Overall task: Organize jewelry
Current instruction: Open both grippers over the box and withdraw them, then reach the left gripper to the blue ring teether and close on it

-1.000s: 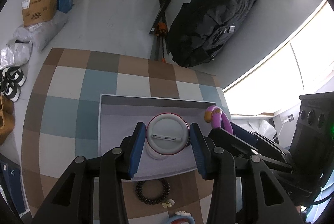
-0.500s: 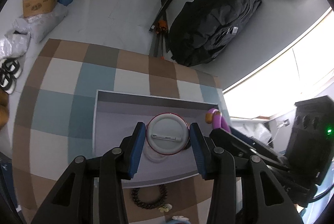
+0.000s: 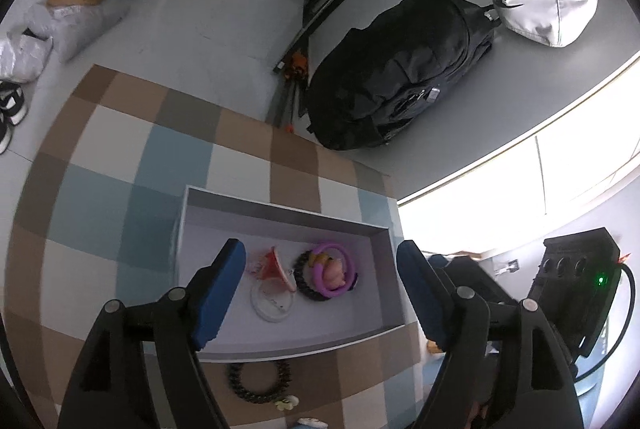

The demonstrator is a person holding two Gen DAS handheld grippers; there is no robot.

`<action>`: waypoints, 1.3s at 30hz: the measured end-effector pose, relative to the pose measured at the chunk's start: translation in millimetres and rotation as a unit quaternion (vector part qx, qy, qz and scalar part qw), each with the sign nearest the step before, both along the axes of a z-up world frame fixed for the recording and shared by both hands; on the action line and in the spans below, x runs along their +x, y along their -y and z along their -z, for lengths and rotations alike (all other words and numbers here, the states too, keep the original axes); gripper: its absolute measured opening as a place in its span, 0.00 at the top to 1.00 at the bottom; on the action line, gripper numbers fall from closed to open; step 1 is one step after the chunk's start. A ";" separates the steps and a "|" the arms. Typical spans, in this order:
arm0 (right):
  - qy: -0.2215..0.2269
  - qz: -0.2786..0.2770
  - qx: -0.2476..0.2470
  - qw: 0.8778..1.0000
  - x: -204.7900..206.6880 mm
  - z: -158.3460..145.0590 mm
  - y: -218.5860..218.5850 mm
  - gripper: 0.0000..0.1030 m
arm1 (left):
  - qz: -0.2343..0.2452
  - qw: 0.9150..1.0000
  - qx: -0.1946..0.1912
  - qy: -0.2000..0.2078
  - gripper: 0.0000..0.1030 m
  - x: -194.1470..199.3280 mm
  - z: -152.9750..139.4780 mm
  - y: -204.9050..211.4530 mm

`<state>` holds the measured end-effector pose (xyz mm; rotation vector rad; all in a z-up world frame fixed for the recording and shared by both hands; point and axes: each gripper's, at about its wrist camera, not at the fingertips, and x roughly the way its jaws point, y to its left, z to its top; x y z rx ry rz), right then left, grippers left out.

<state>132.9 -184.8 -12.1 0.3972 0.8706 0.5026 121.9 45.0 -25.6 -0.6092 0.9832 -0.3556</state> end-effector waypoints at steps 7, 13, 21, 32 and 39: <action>0.003 0.002 -0.019 1.000 -5.2 -0.1 2.9 0.03 | -0.015 0.998 0.056 0.003 0.28 -5.4 0.5 1.9; 0.006 -0.003 -0.029 1.000 -11.6 -0.4 4.7 0.00 | -0.035 0.990 0.135 0.039 0.28 -19.4 -9.9 10.2; 0.025 -0.007 -0.047 0.999 -30.8 -7.8 8.3 0.00 | -0.032 0.986 0.156 0.053 0.27 -40.7 -12.0 19.3; 0.023 -0.012 -0.068 0.997 -57.0 -2.0 19.1 0.00 | -0.044 0.981 0.185 0.028 0.27 -77.7 -10.3 26.9; 0.026 -0.035 -0.094 0.995 -76.7 3.7 12.9 0.00 | -0.029 0.980 0.198 0.021 0.19 -106.0 0.4 40.3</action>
